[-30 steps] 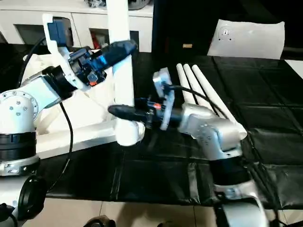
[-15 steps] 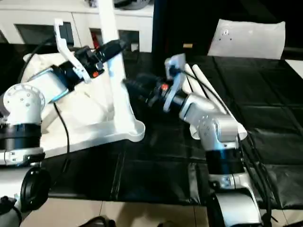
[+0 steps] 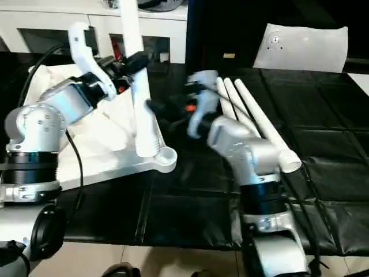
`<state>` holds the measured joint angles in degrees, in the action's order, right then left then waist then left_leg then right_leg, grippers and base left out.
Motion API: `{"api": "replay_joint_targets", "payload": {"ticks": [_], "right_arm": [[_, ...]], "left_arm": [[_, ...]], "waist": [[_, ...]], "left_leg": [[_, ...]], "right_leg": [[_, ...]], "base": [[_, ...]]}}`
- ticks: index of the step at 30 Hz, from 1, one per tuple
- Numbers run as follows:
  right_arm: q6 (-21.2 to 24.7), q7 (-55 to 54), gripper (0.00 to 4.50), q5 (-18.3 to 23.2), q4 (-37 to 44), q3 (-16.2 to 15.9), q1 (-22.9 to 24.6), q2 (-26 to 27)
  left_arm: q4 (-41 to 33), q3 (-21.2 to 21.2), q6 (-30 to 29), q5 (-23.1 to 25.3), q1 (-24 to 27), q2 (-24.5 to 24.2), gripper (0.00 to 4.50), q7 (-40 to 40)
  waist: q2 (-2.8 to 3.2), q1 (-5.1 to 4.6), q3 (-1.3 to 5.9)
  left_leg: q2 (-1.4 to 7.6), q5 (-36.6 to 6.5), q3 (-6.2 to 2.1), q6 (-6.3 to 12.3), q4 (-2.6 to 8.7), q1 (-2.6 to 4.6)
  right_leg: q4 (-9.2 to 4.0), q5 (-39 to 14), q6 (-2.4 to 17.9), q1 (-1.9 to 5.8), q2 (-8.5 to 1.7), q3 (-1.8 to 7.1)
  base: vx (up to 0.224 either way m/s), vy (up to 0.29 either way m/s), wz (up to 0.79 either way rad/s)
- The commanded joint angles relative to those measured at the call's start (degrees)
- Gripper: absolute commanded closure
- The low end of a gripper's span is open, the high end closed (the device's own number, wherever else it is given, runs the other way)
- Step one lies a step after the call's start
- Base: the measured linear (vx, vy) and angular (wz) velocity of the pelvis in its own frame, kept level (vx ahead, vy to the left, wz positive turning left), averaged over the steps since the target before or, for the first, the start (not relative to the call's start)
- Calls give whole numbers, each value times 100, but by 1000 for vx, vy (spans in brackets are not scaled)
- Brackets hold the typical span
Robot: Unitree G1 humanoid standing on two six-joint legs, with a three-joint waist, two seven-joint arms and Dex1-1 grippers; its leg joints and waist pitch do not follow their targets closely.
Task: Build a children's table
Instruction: Pick table leg
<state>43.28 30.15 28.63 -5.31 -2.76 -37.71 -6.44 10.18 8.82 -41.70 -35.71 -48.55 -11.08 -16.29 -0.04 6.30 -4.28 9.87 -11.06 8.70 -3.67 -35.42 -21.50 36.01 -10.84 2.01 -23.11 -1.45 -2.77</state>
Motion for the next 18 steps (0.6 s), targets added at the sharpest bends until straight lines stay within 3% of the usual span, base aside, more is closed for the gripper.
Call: {"api": "replay_joint_targets", "payload": {"ticks": [1,3,9,17,18], "right_arm": [[98,39,25,0,72,-63,50,-42],[108,114,25,-24,-10,-120,46,-62],[169,235,25,-16,-164,-127,49,-117],[176,429,25,-44,-283,-231,13,-204],[169,457,42,-54,-297,-246,6,-210]], "left_arm": [[-164,-98,132,145,-24,-31,272,-79],[-259,-229,232,248,-16,-64,272,-188],[-484,-387,227,266,63,-92,272,-375],[-868,-722,106,220,121,-193,272,-857],[-879,-761,112,255,122,-210,272,-879]], "waist": [[-58,-19,473],[-40,-7,474],[-99,-13,465],[-77,-9,458],[-77,-12,454]], "left_leg": [[262,-347,-46,-105,390,35],[268,-337,-53,-117,391,41],[267,-290,-45,-114,392,32],[268,-332,-42,-129,389,38],[269,-340,-41,-126,389,38]], "right_leg": [[-442,-1119,619,351,-609,322],[-438,-1091,609,345,-614,323],[-414,-961,695,362,-625,327],[-424,-1129,664,349,-625,329],[-430,-1130,665,344,-622,328]], "base": [[0,0,0],[0,0,0],[0,0,0],[0,0,0],[0,0,0]]}}
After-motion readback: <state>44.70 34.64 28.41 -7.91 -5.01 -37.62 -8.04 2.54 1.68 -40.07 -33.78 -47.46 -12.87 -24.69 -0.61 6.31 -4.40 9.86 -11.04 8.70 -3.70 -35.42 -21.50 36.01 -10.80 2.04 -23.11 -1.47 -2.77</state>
